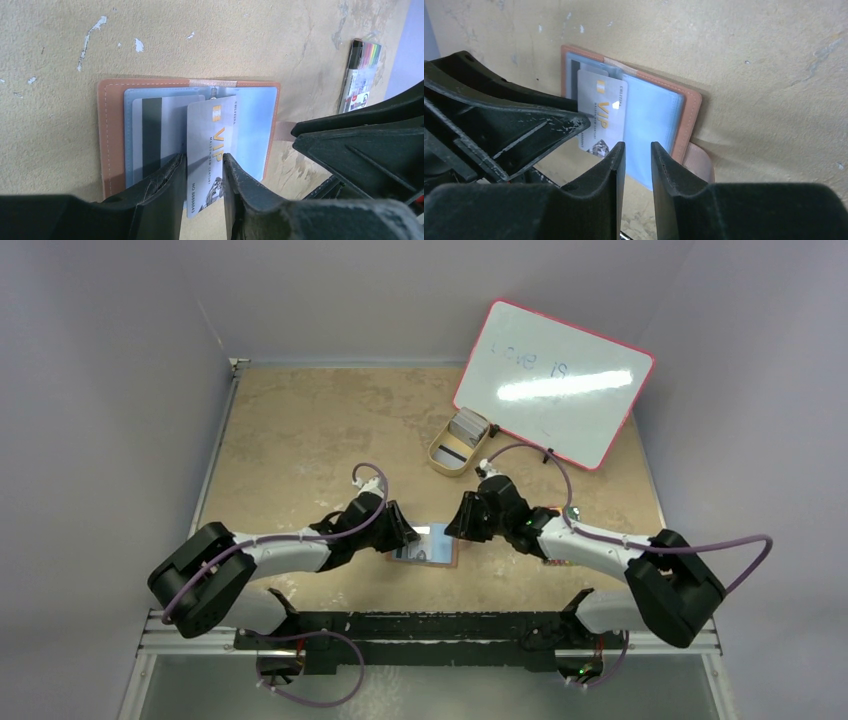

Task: Put the credit cards into the card holder
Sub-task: Insert the credit card into the card holder.

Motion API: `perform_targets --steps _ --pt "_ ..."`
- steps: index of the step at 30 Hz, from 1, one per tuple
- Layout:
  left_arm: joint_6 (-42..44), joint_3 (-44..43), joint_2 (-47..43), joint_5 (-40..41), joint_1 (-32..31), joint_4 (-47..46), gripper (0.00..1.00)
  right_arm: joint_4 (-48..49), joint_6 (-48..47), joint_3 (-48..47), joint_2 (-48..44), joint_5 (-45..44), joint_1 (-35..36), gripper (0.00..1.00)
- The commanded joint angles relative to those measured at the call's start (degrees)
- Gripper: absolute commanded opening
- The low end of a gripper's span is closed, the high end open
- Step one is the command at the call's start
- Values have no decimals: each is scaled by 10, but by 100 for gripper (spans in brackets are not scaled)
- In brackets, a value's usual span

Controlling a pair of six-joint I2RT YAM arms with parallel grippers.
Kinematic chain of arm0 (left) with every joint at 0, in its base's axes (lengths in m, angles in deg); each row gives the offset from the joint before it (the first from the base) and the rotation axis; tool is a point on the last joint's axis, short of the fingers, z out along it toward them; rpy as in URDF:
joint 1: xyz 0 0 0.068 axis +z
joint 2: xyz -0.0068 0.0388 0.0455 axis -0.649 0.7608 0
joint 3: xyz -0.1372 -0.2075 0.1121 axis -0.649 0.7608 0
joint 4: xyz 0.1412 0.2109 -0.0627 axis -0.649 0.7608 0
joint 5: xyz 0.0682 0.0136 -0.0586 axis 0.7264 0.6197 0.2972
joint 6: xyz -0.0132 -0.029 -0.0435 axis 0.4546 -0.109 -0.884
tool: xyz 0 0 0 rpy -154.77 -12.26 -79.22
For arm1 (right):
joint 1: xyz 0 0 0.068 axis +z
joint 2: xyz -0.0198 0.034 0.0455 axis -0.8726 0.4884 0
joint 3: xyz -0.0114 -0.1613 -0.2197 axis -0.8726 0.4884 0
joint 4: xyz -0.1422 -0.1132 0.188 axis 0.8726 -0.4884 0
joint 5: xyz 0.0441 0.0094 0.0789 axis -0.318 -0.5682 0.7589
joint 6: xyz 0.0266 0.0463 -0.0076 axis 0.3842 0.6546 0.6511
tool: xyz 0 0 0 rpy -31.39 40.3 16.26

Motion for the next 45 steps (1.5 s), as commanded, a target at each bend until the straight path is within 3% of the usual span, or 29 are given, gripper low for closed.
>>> perform_targets --steps 1,7,20,29,45 --pt "8 -19 10 11 -5 0 32 1 10 10 8 -6 4 28" --pt "13 -29 19 16 -12 1 26 12 14 28 14 -14 5 24" --pt "22 -71 61 29 -37 -1 26 49 18 41 39 -5 9 22" --pt "27 -85 32 56 -38 45 35 49 17 46 33 -7 9 21" --pt "24 -95 68 14 -43 -4 35 56 10 37 45 -8 10 20"
